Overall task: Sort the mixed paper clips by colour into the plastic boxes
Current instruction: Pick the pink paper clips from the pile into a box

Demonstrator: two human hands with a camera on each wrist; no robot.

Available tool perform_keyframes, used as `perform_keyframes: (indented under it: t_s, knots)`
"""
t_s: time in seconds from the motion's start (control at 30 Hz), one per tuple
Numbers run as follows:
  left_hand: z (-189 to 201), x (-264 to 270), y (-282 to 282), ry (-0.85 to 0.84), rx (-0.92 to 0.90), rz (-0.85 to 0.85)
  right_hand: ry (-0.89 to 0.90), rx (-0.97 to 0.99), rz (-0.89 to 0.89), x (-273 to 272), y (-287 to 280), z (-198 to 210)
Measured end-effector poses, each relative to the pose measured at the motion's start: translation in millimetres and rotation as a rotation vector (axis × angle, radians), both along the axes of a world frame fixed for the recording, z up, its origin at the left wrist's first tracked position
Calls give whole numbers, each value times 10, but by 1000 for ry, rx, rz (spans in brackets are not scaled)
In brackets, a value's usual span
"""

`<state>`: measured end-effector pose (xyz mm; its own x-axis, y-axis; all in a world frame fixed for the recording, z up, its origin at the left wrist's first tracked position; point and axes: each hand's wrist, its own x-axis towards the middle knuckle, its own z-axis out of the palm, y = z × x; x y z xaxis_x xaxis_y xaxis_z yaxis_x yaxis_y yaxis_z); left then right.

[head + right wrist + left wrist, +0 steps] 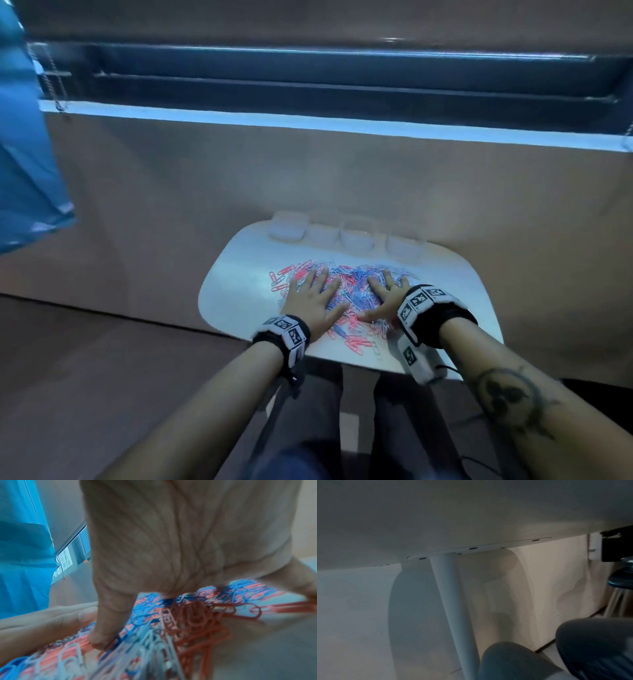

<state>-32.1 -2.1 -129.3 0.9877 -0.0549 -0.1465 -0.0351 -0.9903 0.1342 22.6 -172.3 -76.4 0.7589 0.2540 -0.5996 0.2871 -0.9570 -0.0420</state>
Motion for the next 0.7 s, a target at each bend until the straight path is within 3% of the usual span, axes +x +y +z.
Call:
perform_keyframes:
  t_s: [0.43, 0.7]
  knots:
    - [-26, -36, 20, -39, -10, 7, -29, 136, -13, -73, -67, -44]
    - [-34, -8, 32, -48, 9, -17, 112, 525, -83, 25, -376, 115]
